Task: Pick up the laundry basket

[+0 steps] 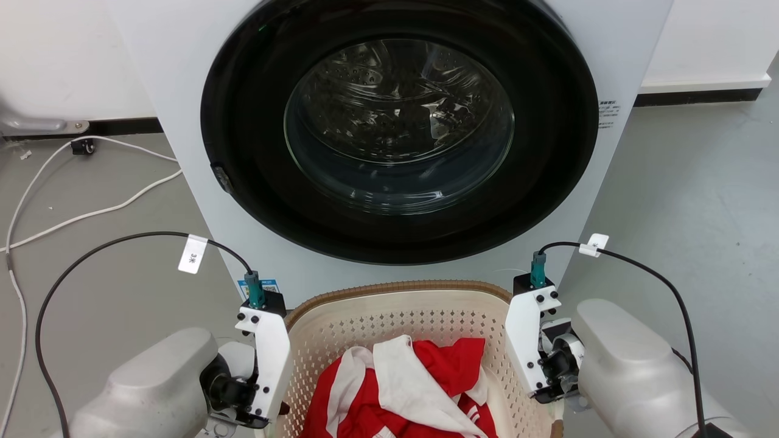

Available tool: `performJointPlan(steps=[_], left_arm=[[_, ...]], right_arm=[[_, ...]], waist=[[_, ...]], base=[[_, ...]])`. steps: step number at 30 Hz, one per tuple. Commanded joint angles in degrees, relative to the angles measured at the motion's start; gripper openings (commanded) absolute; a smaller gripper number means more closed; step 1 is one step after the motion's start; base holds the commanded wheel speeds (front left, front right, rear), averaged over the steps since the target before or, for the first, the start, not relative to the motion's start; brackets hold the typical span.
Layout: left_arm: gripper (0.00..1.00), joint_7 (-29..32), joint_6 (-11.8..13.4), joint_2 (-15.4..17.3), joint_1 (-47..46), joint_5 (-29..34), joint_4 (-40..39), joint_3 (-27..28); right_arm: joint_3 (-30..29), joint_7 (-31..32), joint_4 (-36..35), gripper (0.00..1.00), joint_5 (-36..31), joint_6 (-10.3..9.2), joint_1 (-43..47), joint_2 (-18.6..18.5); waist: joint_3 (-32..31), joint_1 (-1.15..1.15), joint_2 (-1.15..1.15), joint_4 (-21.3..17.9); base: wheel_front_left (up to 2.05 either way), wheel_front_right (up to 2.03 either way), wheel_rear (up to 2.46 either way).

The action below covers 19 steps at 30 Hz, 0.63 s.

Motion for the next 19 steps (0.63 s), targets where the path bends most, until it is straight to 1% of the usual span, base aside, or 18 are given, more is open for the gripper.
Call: performJointPlan(steps=[1, 19], left_arm=[[0.0, 0.1, -0.8, -0.6, 0.2, 0.0, -0.4, -0.3], [0.0, 0.3, -0.8, -0.6, -0.1, 0.0, 0.0, -0.3]], right_arm=[[0.4, -0.2, -0.3, 0.0, -0.1, 0.28, -1.4, 0.2], [1.6, -1.0, 0.6, 0.0, 2.0, 0.28, -1.6, 0.2]], waist=[[0.0, 0.0, 0.0, 0.0], [0.1, 0.0, 0.0, -0.3]], base=[[0.0, 0.0, 0.0], [0.0, 0.0, 0.0]])
